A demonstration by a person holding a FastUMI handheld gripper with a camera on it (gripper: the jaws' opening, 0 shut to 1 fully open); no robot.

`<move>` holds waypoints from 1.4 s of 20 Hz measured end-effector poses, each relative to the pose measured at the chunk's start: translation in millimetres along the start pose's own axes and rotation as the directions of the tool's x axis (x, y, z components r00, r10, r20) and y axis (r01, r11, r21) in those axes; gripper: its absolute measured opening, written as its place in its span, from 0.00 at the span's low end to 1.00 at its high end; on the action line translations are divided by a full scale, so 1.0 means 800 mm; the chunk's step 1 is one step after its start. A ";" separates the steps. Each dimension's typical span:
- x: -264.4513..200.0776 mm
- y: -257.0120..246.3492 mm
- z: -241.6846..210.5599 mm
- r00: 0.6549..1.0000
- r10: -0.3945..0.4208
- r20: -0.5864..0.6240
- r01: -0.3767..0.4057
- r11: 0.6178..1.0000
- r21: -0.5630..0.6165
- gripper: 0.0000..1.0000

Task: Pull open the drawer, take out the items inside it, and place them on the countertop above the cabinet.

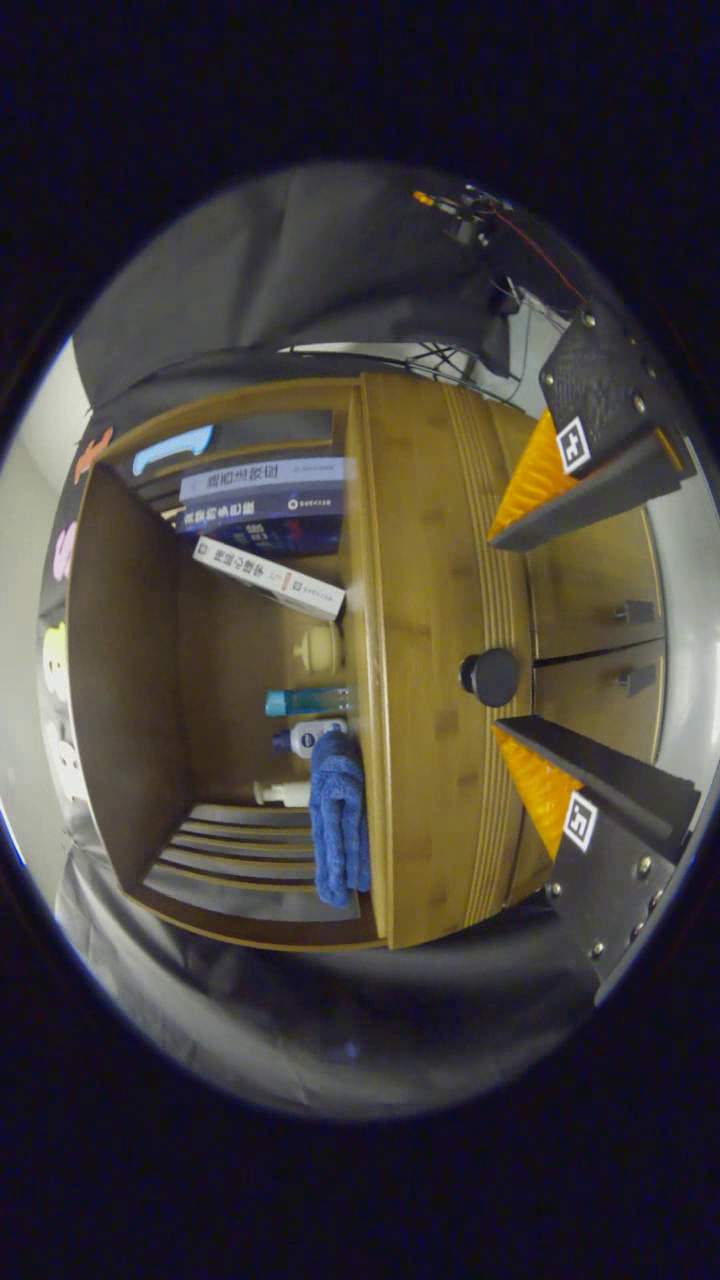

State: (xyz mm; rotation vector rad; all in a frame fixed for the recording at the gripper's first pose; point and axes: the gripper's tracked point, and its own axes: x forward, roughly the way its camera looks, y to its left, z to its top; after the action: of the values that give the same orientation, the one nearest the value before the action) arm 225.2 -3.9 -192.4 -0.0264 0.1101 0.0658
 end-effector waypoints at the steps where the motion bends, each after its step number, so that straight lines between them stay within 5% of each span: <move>1: 0.009 0.009 0.003 1.000 0.019 0.012 -0.019 1.000 -0.006 0.99; 3: 0.033 0.019 0.001 0.999 0.034 0.022 -0.033 0.999 -0.034 1.00; 6: 0.058 0.024 -0.019 1.000 0.022 -0.003 -0.022 0.997 -0.068 0.59; 9: 0.070 0.024 -0.020 1.000 0.012 -0.001 -0.012 0.998 -0.067 0.55; 11: 0.069 0.026 -0.021 1.000 -0.006 0.022 0.007 0.999 -0.035 0.43; 15: 0.074 0.022 -0.017 0.997 -0.071 0.042 0.071 0.997 0.014 0.42; 19: 0.090 0.028 -0.020 0.999 -0.004 0.054 0.010 0.995 -0.103 0.43; 28: 0.039 0.022 -0.027 1.000 -0.004 0.023 0.006 0.997 -0.075 0.34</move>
State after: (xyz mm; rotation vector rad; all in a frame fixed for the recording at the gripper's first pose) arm 252.7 14.8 -217.4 -0.1013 0.0847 0.0650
